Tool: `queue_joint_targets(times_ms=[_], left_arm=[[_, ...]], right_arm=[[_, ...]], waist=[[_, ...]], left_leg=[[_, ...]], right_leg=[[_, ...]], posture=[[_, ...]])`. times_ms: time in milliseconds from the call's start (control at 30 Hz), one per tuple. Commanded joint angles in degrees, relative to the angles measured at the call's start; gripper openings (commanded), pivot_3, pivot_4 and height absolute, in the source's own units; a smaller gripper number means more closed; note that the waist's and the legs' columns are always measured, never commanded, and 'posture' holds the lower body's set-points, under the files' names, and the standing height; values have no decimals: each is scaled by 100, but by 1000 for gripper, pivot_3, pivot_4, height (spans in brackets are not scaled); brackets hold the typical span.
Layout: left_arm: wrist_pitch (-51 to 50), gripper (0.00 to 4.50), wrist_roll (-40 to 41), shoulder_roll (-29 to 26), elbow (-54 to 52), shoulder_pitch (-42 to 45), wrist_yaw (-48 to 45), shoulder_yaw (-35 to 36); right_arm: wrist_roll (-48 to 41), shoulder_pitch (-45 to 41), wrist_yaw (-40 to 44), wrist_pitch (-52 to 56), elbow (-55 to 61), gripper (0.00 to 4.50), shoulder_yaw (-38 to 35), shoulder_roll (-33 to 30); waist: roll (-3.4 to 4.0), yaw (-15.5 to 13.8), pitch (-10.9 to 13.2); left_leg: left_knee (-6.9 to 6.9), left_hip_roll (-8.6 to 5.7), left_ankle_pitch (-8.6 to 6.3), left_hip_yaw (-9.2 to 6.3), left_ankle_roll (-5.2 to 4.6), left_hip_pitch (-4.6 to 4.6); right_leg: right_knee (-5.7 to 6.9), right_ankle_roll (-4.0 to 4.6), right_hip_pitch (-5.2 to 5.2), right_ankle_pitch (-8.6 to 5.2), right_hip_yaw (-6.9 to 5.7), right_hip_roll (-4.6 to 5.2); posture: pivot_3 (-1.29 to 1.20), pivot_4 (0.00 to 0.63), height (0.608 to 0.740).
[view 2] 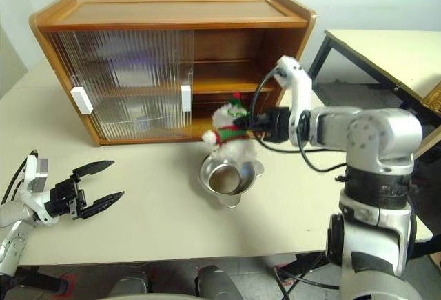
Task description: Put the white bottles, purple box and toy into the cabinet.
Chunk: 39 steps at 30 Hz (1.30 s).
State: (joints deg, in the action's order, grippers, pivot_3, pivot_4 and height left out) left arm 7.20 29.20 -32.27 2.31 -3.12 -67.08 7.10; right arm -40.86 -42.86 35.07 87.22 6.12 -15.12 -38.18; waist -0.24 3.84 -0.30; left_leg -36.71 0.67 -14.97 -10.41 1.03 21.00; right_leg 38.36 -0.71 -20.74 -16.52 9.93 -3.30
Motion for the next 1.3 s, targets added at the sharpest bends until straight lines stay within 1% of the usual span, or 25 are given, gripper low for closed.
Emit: queue_joint_targets(times_ms=[33,100,333,533,667,733,900,1033,1300], left_arm=[[-142,4500,-16,-65,-138,66,38,-10],[-162,4500,-20,-65,-143,79,44,-11],[-158,4500,-67,-74,-131,104,56,-18],[-111,4500,-67,-104,-75,91,31,34],[-80,4500,-75,-116,-30,96,24,53],[-64,4500,-82,-110,-26,95,34,56],[17,4500,-120,-92,53,91,38,51],[52,4500,-136,-47,50,62,57,24],[71,4500,-156,-10,53,34,66,1]], right_arm=[[18,-417,-204,-535,-425,33,-453,309],[138,-590,-342,-959,-640,33,-568,437],[643,-722,-523,-2563,-1060,33,-297,678],[1254,-740,-464,-3702,-1547,33,233,743],[1645,-817,-501,-4580,-2001,33,497,945],[1795,-909,-595,-5002,-2295,33,519,1115],[2260,-986,-677,-6308,-2997,33,539,1275],[2370,-1138,-842,-6954,-3426,33,448,1422],[2369,-1380,-874,-7543,-3632,33,399,1494]], waist=[[5,17,-3],[7,28,-4],[9,29,-4],[9,29,-4],[10,40,-4],[12,45,-3],[14,38,-2],[16,44,-1],[19,8,0]], left_leg=[[1,1,0,0,0,-1],[2,1,0,-1,-1,0],[6,2,-4,-9,-7,7],[8,2,-5,-9,-8,8],[6,3,-4,-10,-8,6],[5,4,-4,-11,-8,6],[2,12,-4,-16,-8,6],[1,28,-4,-15,-8,6],[3,46,-5,-17,-7,23]], right_leg=[[1,4,-3,2,0,0],[3,6,-7,4,0,0],[2,3,-12,2,-2,3],[1,-12,-10,7,-2,3],[1,-10,-10,11,1,4],[1,-12,-10,14,1,5],[1,-2,-13,27,0,12],[1,9,-16,36,2,12],[-1,32,-29,32,1,6]], posture=[[-100,0,740],[-100,0,740],[-96,0,740],[-90,0,740],[-81,0,740],[-77,0,740],[-70,0,740],[-70,0,740],[-68,0,740]])
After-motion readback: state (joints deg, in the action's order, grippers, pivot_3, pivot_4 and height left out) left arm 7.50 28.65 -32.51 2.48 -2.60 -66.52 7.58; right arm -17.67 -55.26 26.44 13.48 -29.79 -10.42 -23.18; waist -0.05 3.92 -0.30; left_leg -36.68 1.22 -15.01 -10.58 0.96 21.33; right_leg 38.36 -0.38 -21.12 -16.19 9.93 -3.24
